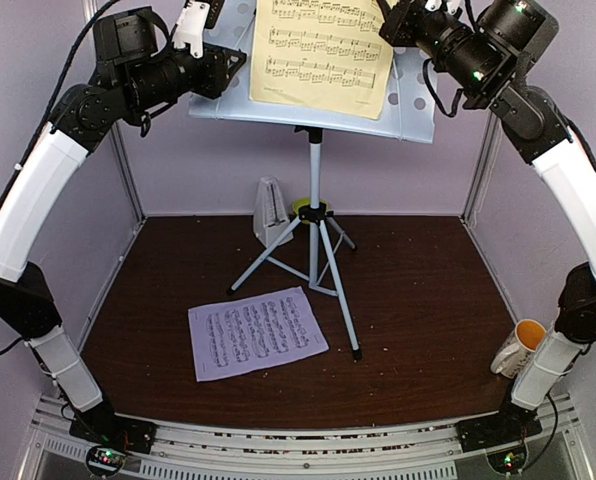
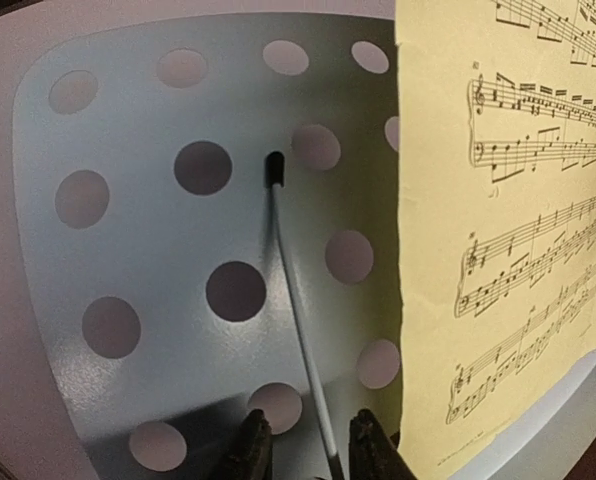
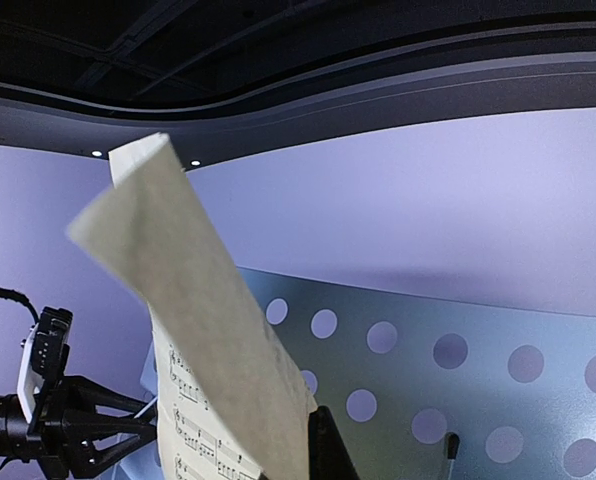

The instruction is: Set up the instrument practice props

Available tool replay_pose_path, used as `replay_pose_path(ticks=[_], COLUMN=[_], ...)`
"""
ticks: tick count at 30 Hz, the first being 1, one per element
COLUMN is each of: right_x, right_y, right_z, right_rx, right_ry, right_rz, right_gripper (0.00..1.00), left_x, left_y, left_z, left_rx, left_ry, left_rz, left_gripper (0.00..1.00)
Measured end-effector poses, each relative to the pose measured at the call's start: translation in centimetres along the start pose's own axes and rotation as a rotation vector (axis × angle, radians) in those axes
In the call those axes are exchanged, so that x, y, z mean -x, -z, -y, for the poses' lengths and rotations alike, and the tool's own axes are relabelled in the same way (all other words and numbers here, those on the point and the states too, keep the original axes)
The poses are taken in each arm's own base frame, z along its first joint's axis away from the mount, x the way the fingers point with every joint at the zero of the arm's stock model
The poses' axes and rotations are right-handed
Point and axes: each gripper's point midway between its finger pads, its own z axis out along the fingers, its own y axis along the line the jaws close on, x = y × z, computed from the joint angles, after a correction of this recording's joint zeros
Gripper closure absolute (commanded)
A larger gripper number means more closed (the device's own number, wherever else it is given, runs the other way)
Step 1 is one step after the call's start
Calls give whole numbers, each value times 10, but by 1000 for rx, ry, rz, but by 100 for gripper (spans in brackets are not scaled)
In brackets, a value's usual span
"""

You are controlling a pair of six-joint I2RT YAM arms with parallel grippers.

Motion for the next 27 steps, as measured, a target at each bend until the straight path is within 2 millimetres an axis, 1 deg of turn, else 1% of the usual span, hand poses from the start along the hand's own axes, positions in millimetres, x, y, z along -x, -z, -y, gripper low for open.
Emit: replay_pose_path(ticks=[4,7,9,11,18,27], right_x=[-2,-5,-7,-9,-13,-13], right_y=[-3,-5,-6,-7,-9,-11], right_z=[1,2,2,3,7,13], right_rx=[-9,-22,-28,-33,-61,-104], right_ry=[18,33,44,50,60,53], right_rz=[3,-2,-5,-9,-14,-1], right_gripper=[100,100,100,100,100,100], left_x=[8,3,1,0,0,2], left_y=[-1,-3,-4,-5,-6,11], left_z=[-3,-3,-3,-3,-5,-9], left_rx=[15,25,31,38,61,87], left_ry=[7,10,14,15,21,51], left_rz=[37,48,57,65,104,208], left_gripper=[81,86,95,100,100,100])
